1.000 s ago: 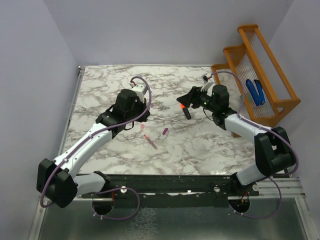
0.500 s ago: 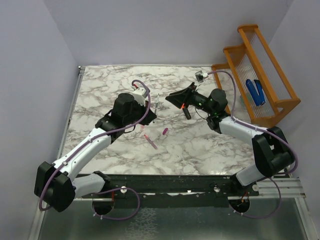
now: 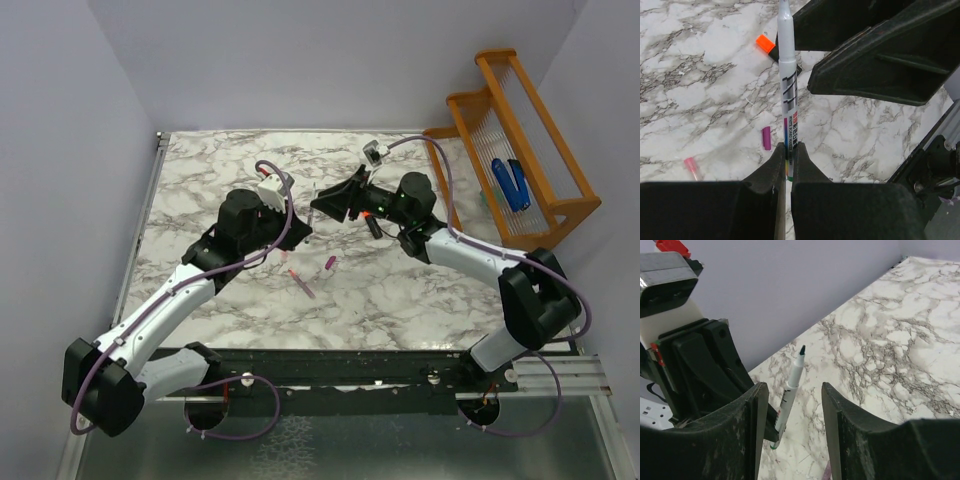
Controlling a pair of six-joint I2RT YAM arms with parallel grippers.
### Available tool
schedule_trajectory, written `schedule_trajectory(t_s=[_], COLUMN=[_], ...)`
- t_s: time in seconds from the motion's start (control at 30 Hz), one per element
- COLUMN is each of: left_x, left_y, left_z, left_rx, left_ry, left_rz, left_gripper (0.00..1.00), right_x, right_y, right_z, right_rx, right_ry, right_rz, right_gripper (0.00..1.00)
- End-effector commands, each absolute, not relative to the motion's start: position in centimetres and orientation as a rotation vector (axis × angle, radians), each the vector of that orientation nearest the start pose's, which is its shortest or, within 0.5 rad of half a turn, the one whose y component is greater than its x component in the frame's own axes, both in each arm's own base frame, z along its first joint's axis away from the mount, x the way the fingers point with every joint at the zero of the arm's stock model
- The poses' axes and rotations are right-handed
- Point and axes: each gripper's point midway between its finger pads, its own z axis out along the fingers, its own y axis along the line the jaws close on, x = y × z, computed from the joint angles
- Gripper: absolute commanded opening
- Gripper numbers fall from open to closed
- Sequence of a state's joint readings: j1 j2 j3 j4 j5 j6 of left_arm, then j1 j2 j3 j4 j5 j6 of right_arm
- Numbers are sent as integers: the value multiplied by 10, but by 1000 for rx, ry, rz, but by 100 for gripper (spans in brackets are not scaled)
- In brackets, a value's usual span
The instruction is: Insert the pens into the pen caps
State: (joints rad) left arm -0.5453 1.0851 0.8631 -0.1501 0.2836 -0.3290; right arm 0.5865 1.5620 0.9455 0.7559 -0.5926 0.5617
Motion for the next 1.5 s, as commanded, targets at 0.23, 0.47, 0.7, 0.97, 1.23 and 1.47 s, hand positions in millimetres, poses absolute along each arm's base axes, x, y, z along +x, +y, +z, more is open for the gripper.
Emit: schedule_trajectory(t_s=[0.23, 0.47, 0.7, 0.97, 1.23, 1.47], left_x=[266, 265, 268, 272, 275, 276], left_y=[-241, -239, -238, -239, -239, -241], left_z=[230, 226, 222, 219, 211, 206], left_rx=[441, 437, 419, 406, 402, 405], left_ry=[1954, 1958, 1968, 1960, 1973, 1976], left_rz=[-875, -867, -854, -854, -844, -845], left_gripper=[0, 0, 14, 38, 41, 42], right_x=[325, 325, 325, 324, 321, 320], right_y=[373, 381, 381, 383, 387, 389], right_z=[277, 276, 277, 281, 285, 286], right_rx=[-603, -629, -614, -612, -610, -610], right_ry=[1509, 1512, 1508, 1496, 1478, 1471], right_rz=[1339, 1352, 1356, 1374, 1414, 1439], right_gripper=[45, 9, 0, 0, 0, 0])
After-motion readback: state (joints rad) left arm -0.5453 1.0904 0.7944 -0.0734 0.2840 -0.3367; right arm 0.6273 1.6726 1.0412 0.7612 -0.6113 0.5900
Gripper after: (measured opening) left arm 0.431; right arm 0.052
